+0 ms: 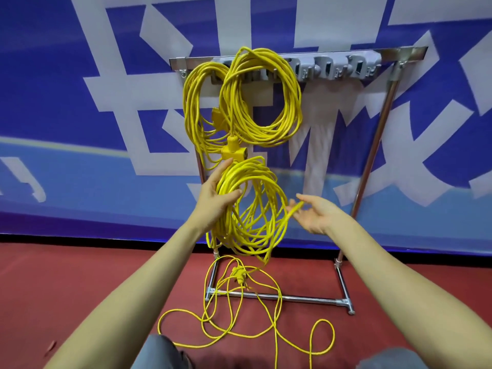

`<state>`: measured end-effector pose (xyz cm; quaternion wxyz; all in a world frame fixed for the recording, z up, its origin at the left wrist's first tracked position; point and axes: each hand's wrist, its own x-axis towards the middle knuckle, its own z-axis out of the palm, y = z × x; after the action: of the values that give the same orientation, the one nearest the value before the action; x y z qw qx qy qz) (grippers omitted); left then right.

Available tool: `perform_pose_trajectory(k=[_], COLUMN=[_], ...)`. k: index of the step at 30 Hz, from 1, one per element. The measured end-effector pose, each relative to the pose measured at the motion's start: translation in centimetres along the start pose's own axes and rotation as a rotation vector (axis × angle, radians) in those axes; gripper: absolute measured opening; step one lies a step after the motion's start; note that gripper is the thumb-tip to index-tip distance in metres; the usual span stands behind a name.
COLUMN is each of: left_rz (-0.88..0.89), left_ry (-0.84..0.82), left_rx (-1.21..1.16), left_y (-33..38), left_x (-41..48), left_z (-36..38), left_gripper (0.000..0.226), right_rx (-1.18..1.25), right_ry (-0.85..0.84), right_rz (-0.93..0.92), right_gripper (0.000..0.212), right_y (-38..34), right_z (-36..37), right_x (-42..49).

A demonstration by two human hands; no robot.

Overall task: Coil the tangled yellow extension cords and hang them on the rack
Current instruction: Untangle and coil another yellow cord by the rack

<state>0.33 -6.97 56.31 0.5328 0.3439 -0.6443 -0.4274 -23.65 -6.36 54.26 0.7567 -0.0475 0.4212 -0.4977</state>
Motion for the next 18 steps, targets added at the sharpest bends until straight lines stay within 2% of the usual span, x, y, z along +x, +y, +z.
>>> perform_pose_trajectory(k=[2, 4, 7, 10, 11, 15, 18], left_rz=[0.016, 0.035, 0.058, 0.065, 0.068, 0.079, 0.026], left_ry=[0.016, 0.022, 0.071, 0.146, 0.152, 0.067, 0.029], left_rx=[0.017, 0.047, 0.076, 0.028, 0.02, 0.063, 0.022], left_y=[-0.4, -0.8, -1.5, -1.7, -1.6, -1.7, -1.9], left_x=[-0.5, -0.9, -1.3, -1.1, -0.9, -0.9, -1.3], left_z=[0.9, 1.5, 2.1, 2.0, 1.8, 1.3, 1.1], left_gripper=[0.068, 0.066, 0.065, 0.065, 0.065, 0.068, 0.068], right_rx=[0.137, 0.151, 0.069, -0.195, -0.217, -0.233, -0.082], right_ry=[-0.052, -0.053, -0.067, -0.101, -0.127, -0.204, -0.19], right_rz=[0.024, 0.011, 0.013, 0.029, 0.023, -0.032, -0.062], right_gripper=[0.017, 0.016, 0.016, 0.009, 0.006, 0.003, 0.01], right_y=[0.6, 1.3, 2.2, 3.3, 3.6, 3.8, 3.4], right_z=[2.3, 4.0, 5.0, 5.4, 5.6, 7.2, 8.2], right_x=[-0.3, -0.6, -1.1, -2.0, -2.2, -3.2, -3.1])
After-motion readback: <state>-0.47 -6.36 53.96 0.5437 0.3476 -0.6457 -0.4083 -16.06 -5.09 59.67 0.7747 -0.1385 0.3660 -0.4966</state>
